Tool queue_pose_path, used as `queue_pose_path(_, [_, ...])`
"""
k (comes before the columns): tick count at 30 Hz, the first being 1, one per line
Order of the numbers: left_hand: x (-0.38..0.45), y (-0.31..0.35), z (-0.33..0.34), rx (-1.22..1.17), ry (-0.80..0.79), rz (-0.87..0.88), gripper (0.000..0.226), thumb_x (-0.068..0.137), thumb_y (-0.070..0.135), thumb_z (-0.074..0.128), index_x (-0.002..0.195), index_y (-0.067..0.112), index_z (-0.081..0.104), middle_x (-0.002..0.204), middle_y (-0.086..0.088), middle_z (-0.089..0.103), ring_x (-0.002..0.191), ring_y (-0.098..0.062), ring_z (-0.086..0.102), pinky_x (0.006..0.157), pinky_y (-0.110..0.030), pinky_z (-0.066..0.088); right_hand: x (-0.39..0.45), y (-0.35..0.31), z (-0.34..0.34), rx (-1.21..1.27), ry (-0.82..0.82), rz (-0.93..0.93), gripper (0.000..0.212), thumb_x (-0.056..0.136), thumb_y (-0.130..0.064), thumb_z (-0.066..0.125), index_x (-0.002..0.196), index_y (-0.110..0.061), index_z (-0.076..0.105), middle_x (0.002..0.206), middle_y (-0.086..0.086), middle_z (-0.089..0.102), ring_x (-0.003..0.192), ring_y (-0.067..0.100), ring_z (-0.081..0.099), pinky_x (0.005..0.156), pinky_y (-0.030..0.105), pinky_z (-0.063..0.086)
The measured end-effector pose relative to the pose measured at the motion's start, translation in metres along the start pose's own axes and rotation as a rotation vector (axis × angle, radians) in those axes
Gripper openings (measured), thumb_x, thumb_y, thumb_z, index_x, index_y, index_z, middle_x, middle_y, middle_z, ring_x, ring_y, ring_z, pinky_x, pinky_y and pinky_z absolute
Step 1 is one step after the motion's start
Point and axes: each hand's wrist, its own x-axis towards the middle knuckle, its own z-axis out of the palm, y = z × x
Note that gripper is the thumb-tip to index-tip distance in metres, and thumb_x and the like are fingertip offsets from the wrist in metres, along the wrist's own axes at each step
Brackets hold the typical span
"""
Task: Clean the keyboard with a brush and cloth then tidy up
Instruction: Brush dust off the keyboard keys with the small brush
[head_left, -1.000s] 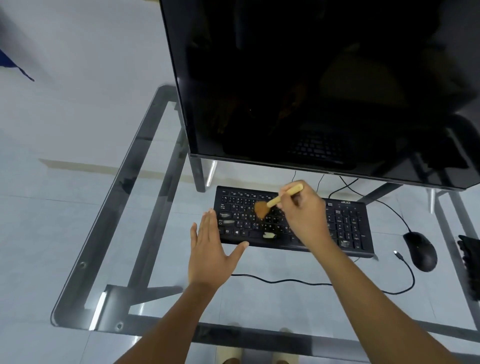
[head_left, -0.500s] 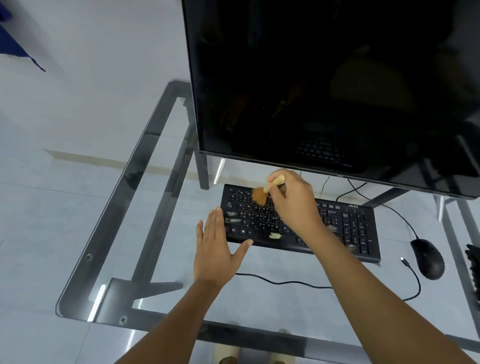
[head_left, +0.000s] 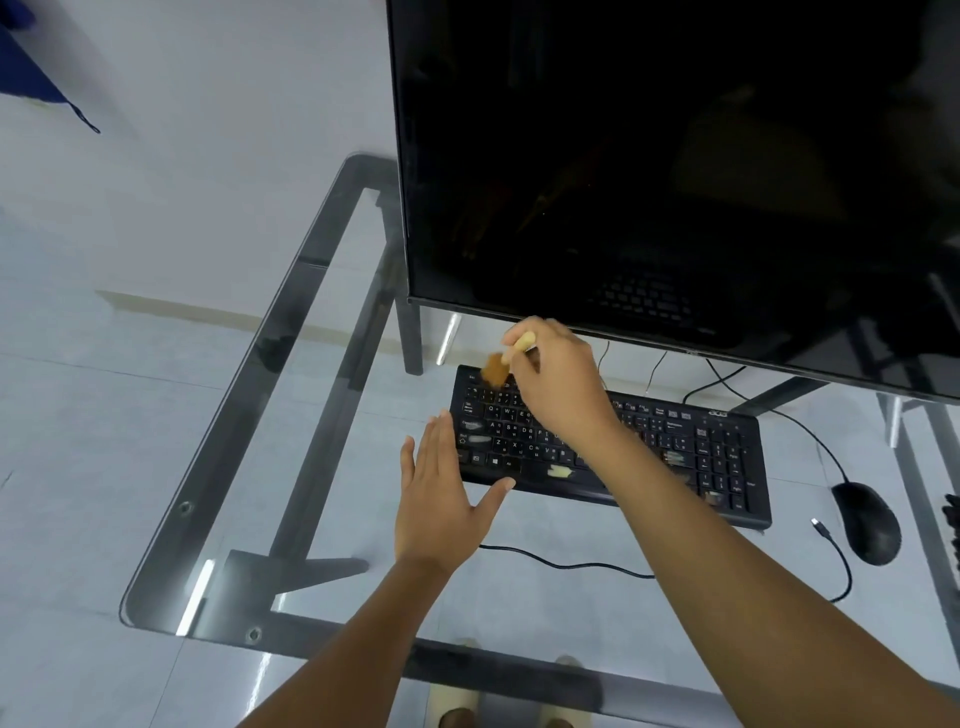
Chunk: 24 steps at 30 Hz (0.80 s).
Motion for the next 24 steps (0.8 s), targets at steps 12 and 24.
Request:
queue_pose_path(12, [0.001,0.001,-0.002,-0.004,0.000,-0.005,0.094,0.087,0.069,0.046,0.152,0.013,0.007,0.160,-0.004,0.018,0.149,-0.014,0.008,0.122,-0.041,0.002,-0.001,0.006,-0.010,0.223,-0.070,0.182,0.011,0.092,-0.013,0.057,0.096,-0.021,0.063,0.077,-0.004,0.072,0.068,0.011,0.066,0.058,0.023,0.054])
queue_pose_path(24, [0.001,0.001,-0.002,-0.004,0.000,0.013,0.094,0.086,0.069,0.047,0.151,0.014,0.009,0.159,-0.006,0.021,0.148,-0.017,0.011,0.121,-0.040,0.002,-0.020,0.038,-0.040,0.054,0.070,0.178,0.010,0.093,-0.013,0.058,0.092,-0.022,0.062,0.083,0.006,0.071,0.075,0.020,0.070,0.054,0.024,0.053])
